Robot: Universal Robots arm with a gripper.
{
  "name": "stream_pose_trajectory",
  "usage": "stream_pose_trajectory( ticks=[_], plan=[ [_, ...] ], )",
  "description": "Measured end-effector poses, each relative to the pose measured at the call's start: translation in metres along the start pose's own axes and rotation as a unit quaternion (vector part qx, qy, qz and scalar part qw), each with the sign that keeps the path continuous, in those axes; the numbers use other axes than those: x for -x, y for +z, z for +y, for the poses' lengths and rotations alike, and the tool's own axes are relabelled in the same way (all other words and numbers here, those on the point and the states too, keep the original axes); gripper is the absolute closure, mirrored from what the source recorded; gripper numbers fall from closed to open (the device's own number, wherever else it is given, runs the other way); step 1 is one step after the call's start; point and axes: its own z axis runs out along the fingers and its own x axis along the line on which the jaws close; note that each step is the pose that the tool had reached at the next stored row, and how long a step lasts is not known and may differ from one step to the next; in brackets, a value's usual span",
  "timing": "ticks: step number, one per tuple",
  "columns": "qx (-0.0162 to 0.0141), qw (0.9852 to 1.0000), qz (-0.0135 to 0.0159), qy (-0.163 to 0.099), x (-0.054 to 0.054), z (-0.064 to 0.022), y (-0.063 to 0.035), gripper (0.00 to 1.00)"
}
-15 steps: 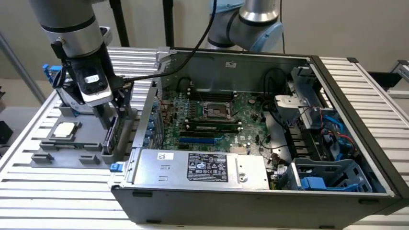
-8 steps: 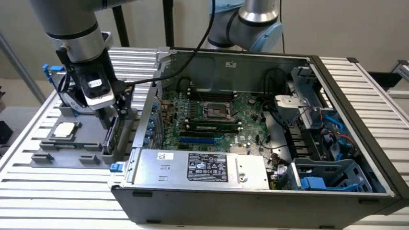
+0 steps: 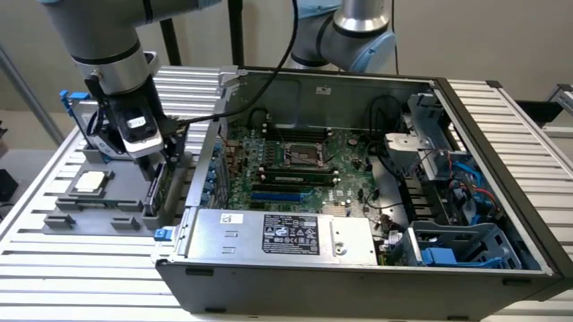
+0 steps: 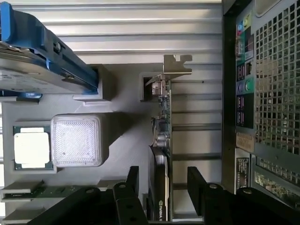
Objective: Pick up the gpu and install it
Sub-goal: 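Pick up the gpu and move the gpu toward the slot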
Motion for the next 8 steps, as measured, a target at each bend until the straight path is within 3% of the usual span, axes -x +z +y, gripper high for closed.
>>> stream_pose_trajectory(
  ticks=[5, 8],
  plan=[
    [0.0000, 1.0000, 0.0008, -0.001, -0.0010, -0.0004, 0.0089, 0.00],
    [-0.0001, 1.0000, 0.0048, 0.000, -0.0008, -0.0005, 0.0114, 0.00]
  ],
)
